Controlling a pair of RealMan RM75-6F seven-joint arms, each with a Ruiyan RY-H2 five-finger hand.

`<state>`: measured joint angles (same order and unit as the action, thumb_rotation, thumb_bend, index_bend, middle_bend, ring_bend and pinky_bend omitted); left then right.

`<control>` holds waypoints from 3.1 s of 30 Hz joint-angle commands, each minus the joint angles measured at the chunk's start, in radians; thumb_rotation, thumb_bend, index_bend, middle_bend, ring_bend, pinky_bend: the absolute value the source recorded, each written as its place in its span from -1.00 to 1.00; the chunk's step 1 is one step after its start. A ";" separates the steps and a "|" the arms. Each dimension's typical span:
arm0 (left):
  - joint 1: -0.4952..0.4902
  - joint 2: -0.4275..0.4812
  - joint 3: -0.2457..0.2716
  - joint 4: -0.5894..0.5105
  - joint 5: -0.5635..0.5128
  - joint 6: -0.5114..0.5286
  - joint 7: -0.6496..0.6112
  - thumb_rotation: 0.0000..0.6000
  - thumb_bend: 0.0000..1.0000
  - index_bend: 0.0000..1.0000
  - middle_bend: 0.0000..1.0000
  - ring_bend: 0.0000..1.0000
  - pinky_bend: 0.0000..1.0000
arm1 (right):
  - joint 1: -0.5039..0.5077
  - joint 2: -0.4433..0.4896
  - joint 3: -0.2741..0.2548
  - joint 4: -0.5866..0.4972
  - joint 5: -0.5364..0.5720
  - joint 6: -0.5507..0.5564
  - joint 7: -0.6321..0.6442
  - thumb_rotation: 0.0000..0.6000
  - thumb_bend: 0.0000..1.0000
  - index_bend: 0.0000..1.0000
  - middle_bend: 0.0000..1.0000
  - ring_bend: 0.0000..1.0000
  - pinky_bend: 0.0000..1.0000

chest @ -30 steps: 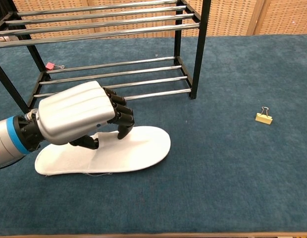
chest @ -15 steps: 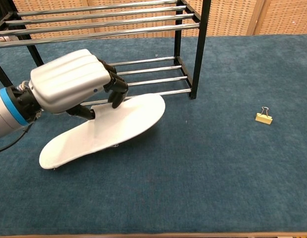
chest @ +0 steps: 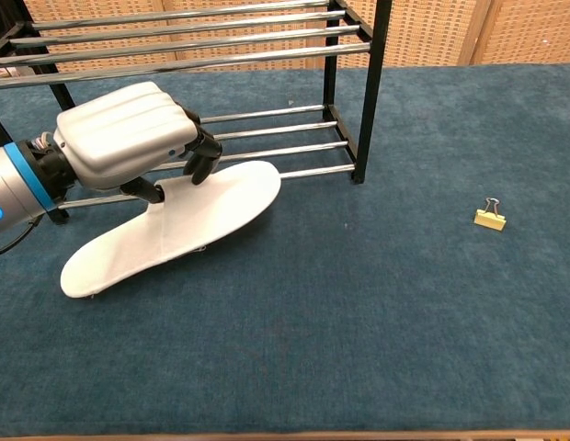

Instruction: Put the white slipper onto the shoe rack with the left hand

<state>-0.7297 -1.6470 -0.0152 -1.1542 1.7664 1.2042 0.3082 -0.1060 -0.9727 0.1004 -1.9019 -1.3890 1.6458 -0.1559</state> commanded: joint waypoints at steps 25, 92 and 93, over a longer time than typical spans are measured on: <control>0.008 -0.031 -0.071 0.075 -0.195 -0.094 -0.006 1.00 -0.07 0.65 0.22 0.01 0.15 | -0.002 0.014 -0.004 -0.002 -0.004 -0.005 0.037 1.00 -1.00 -1.00 -1.00 -1.00 -1.00; -0.140 -0.229 -0.250 0.473 -0.494 -0.285 -0.140 1.00 -0.12 0.64 0.22 0.02 0.15 | 0.031 0.000 0.004 0.020 0.070 -0.074 0.021 1.00 -1.00 -1.00 -1.00 -1.00 -1.00; -0.142 -0.230 -0.250 0.479 -0.495 -0.287 -0.141 1.00 -0.12 0.64 0.22 0.02 0.15 | 0.031 0.000 0.004 0.020 0.071 -0.074 0.021 1.00 -1.00 -1.00 -1.00 -1.00 -1.00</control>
<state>-0.8693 -1.8751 -0.2643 -0.6802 1.2740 0.9201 0.1697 -0.0754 -0.9730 0.1045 -1.8816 -1.3180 1.5717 -0.1351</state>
